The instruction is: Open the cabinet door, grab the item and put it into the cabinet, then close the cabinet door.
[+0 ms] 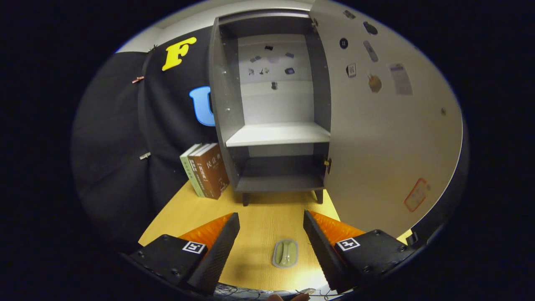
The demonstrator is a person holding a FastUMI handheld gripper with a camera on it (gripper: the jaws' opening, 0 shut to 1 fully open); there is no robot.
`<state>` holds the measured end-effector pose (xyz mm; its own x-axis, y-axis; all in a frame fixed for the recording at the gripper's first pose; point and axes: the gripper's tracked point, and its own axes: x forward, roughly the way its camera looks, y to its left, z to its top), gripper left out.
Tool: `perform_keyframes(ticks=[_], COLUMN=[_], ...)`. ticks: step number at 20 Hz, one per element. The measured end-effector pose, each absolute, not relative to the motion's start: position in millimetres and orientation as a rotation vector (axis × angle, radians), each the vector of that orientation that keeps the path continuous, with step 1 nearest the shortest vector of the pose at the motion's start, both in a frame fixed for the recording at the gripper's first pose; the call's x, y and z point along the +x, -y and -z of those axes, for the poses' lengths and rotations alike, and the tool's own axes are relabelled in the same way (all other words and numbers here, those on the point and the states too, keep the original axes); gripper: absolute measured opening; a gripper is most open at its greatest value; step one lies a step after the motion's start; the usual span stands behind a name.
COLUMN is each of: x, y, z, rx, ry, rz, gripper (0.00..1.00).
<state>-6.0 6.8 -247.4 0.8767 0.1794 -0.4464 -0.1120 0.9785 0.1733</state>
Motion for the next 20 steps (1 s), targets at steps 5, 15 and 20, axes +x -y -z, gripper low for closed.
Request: perform_keyframes(ticks=[5, 15, 20], x=[-14, -20, -15], y=[-9, -17, -22], z=[308, 386, 416], rx=[0.124, 0.116, 0.120], ry=[-0.582, -0.732, -0.788], rz=[-0.148, -0.146, -0.145], gripper=[0.99, 0.99, 0.99])
